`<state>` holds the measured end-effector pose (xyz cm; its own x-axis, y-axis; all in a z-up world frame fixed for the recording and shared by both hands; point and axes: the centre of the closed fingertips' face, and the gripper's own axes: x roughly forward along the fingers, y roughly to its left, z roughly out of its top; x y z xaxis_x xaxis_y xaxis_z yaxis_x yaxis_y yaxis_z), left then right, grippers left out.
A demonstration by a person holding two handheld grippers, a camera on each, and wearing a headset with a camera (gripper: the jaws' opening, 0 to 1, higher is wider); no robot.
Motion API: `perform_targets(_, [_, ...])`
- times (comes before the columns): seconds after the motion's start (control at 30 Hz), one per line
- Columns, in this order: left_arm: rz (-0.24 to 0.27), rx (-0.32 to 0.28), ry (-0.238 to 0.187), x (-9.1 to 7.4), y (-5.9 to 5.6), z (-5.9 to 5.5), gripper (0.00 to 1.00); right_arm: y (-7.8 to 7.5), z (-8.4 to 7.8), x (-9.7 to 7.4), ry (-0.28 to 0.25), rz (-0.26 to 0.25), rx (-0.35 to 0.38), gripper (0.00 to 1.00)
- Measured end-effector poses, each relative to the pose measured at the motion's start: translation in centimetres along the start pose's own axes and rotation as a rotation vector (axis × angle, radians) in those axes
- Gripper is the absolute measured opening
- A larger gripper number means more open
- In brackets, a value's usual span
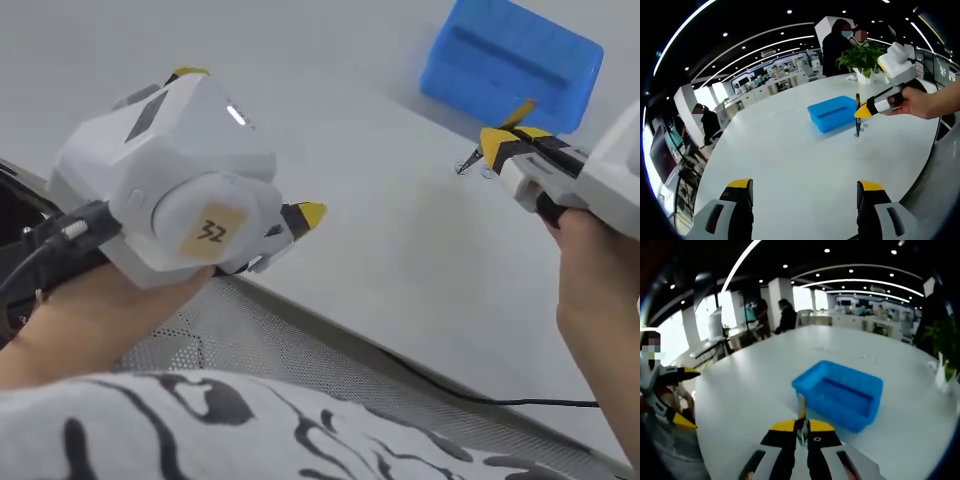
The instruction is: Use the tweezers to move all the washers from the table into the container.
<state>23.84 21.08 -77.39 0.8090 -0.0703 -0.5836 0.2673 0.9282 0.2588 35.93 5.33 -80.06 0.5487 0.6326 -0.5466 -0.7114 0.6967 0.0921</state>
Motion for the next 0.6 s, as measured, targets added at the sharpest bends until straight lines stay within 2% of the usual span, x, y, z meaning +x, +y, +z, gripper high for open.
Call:
perform_targets(0.3, [-0.004,0.01,0.003,0.03,-0.11,0.0,0.87,0.66,-0.2,-0.15,0.006,-0.014,-0.126,0.03])
perform_targets(0.6, [0.001,0.007,-0.001,0.03,0.03,0.06,0.87,0.4,0.13,0.09,0.024,-0.013,-0.104,0.03])
